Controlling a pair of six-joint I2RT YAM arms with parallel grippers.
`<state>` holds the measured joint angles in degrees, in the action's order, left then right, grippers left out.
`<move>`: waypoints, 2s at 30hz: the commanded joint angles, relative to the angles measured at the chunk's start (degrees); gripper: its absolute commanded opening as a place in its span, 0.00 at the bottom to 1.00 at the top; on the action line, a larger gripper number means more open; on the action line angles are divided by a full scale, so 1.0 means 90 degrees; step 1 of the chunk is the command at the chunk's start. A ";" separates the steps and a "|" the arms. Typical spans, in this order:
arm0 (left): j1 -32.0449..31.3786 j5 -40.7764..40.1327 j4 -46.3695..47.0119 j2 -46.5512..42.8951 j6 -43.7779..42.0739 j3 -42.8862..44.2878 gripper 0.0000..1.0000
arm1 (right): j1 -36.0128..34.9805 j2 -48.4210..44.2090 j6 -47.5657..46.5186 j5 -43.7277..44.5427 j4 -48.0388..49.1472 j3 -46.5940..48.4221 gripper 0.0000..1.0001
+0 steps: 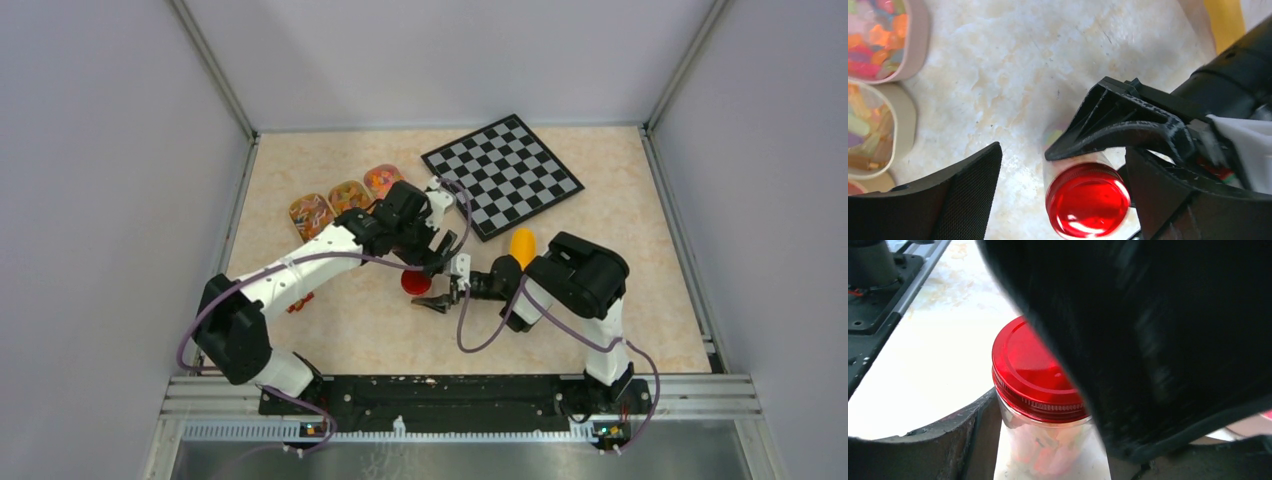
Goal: Pack the candies
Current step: Screw the bottle lid onto the packing bottle.
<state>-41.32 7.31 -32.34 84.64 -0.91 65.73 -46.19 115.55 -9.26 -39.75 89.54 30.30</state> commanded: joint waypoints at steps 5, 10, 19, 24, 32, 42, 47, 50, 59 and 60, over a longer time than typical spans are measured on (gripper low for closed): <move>0.0019 -0.1470 -0.1034 0.0232 0.1779 0.1882 0.99 | 0.0064 0.0028 0.0187 0.0375 0.1003 -0.0066 0.46; 0.0104 -0.2380 -0.2058 0.0117 0.3550 0.2187 0.96 | -0.0112 0.0065 0.0159 0.1161 0.1005 -0.0022 0.46; -0.0054 -0.1705 -0.1533 -0.0489 0.6432 0.0890 0.99 | -0.0277 0.0169 0.0091 0.2063 0.1007 -0.0003 0.46; -0.0087 -0.2504 -0.2896 -0.0265 0.7784 0.1111 0.92 | -0.0277 0.0196 0.0052 0.2098 0.1007 -0.0041 0.46; -0.0097 -0.2269 -0.2264 -0.0039 0.7609 0.1011 0.85 | -0.0305 0.0305 0.0048 0.1957 0.1008 0.0051 0.46; -0.0096 -0.2390 -0.2514 0.0549 0.7441 0.1438 0.79 | -0.0316 0.0379 0.0013 0.1917 0.1007 0.0080 0.46; -0.0106 -0.2315 -0.2537 0.0626 0.7439 0.1364 0.73 | -0.0316 0.0393 -0.0006 0.1906 0.1008 0.0072 0.46; -0.0116 -0.2314 -0.2444 0.0639 0.7279 0.1231 0.65 | -0.0315 0.0412 -0.0014 0.1838 0.1008 0.0075 0.46; -0.0121 -0.2430 -0.1848 0.0726 0.5004 0.1015 0.55 | -0.0202 0.0377 -0.0121 0.1414 0.1008 0.0012 0.46; -0.0126 -0.2196 -0.1588 0.0697 0.4686 0.0898 0.55 | -0.0186 0.0375 -0.0132 0.1380 0.1008 0.0003 0.46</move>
<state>-42.11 -14.17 -52.95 90.13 53.84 76.75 -48.18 116.77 -7.44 -22.70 89.56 31.27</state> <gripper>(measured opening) 0.551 0.633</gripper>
